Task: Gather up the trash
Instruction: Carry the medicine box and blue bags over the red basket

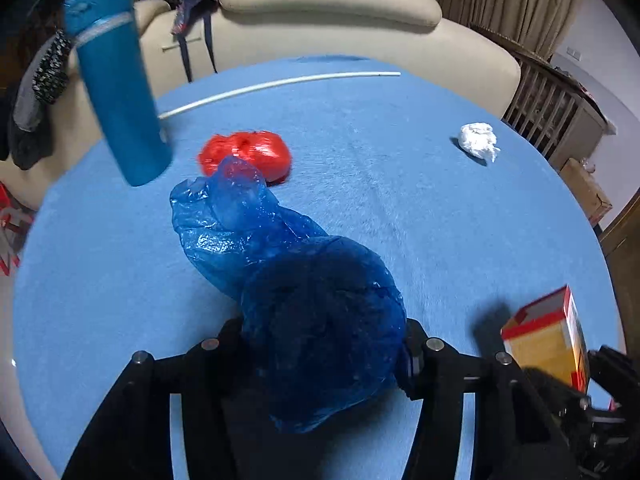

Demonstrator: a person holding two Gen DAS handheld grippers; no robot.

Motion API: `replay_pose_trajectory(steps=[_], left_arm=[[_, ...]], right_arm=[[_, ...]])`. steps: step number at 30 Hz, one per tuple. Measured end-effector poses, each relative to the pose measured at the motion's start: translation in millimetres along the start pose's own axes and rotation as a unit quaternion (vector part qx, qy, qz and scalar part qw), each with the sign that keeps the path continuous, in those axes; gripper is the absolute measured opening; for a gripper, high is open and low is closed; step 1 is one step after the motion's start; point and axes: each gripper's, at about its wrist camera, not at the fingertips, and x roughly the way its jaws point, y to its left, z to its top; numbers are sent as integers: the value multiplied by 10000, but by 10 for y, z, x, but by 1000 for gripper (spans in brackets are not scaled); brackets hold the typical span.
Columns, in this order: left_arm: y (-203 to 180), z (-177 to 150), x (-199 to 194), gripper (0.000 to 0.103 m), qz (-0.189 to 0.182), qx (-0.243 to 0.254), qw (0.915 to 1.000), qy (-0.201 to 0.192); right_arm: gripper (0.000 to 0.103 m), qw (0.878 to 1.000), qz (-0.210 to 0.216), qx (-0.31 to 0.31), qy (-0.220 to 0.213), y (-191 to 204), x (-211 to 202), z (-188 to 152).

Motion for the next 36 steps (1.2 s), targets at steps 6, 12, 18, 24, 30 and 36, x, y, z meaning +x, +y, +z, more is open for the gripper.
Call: replay_pose_trajectory(steps=[6, 12, 18, 24, 30, 36], left_arm=[[57, -229, -306, 58, 42, 13, 9999, -150], [43, -395, -482, 58, -100, 10, 9996, -255], [66, -554, -696, 58, -222, 17, 9990, -385], [68, -659, -874, 58, -256, 32, 9984, -511], [8, -726, -1054, 58, -256, 110, 9975, -655], [-123, -778, -1236, 58, -278, 278, 9959, -814]], right_arm=[[51, 9998, -123, 103, -108, 89, -190, -159], [51, 9994, -214, 236, -164, 188, -351, -376], [51, 9985, -299, 343, -288, 276, -526, -545], [51, 9977, -336, 345, -471, 375, -715, -645], [51, 9964, -334, 381, -677, 418, -901, -694], [51, 9940, -320, 506, -920, 384, -1127, -795]])
